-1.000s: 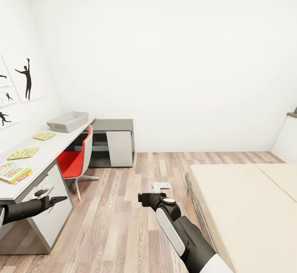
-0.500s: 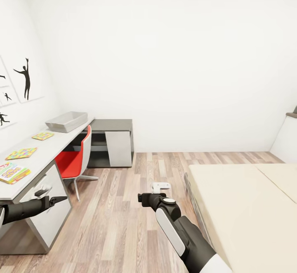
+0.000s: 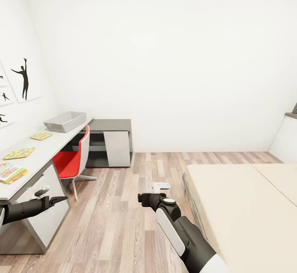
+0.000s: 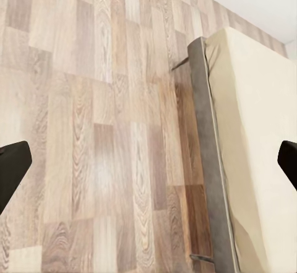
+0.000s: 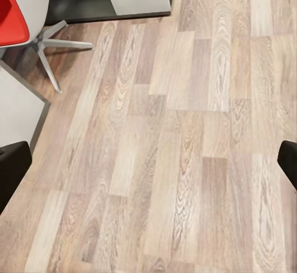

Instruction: Put all the toys in the child's room - the three board games (two on the bed and one on the table), the two jigsaw puzzles on the table, and the tennis ball on the table - inside the toy box on the table in the child's room.

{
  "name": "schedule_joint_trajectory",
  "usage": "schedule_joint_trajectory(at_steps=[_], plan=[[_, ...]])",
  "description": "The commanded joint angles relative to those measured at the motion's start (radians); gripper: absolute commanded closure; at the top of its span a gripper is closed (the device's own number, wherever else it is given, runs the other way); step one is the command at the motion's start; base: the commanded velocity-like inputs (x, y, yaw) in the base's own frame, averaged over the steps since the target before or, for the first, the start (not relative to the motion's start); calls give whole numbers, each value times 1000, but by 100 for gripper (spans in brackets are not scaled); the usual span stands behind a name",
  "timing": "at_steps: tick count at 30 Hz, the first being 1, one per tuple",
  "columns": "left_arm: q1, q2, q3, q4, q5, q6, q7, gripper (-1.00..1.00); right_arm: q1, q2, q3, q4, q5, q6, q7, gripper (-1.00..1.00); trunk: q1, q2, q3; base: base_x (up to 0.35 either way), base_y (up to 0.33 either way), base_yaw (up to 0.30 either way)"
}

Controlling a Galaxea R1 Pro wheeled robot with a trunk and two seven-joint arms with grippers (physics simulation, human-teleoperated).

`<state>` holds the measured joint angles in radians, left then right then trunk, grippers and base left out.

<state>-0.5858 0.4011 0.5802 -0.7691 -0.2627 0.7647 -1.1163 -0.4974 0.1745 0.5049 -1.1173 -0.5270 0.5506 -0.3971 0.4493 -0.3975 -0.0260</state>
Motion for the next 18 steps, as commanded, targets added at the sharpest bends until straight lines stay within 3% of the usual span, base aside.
schedule_joint_trajectory(at_steps=[1, 14, 18], plan=[[-2, -1, 4, -1, -10, 8, -10, -100, -1, 0, 1, -1, -10, 2, -10, -100, 1, -2, -2, 0, -227, 0], [-2, -1, 4, -1, -10, 8, -10, -100, -1, 0, 1, -1, -10, 2, -9, -100, 1, -2, -2, 0, -282, 0], [-2, -1, 5, -1, -10, 8, -10, -100, -1, 0, 1, -1, -10, 2, -9, -100, 1, -2, -2, 0, -151, 0]])
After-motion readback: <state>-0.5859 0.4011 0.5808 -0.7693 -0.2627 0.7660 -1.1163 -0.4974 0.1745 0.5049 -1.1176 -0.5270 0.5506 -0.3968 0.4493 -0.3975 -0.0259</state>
